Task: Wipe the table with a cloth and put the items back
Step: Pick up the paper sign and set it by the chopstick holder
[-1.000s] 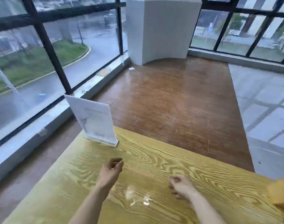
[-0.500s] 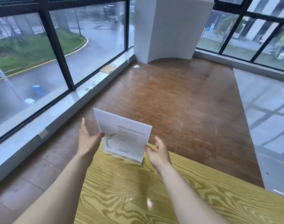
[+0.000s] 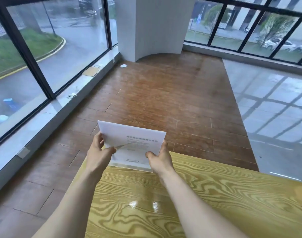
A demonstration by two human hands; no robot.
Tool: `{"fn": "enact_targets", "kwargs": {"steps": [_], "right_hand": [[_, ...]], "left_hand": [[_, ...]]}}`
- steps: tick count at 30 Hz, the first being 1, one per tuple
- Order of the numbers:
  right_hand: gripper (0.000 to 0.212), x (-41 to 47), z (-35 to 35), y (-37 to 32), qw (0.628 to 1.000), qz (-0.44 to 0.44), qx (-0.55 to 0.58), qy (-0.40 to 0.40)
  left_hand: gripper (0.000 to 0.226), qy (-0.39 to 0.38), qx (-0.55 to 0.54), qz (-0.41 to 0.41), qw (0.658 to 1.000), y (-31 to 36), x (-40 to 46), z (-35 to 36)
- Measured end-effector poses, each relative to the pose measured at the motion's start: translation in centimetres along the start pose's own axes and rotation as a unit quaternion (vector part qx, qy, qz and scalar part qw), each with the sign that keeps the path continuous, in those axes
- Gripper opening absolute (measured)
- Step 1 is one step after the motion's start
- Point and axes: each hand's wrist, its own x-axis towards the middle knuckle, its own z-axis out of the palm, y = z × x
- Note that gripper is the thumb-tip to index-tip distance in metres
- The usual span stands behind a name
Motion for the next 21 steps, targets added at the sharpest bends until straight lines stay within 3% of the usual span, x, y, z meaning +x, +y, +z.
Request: {"fn": "enact_targets", "kwargs": {"steps": [10, 19, 21], "right_hand": [[0.077, -6.1, -21.7, 8.4, 0.985, 0.049, 0.033, 0.164], [0.07, -14.9, -44.1, 20.2, 0.948, 0.127, 0.045, 0.289], [0.059, -16.7, -48.4, 22.6, 0.941, 0.137, 0.042, 0.308]], "left_hand": [[0.078, -0.155, 0.057, 0.04, 0.985, -0.9, -12.9, 18.1], [0.072, -0.253, 0.121, 0.062, 0.958, -3.6, -31.2, 37.1], [0.07, -0.268, 0.127, 0.055, 0.953, -4.1, -35.2, 40.5]]}}
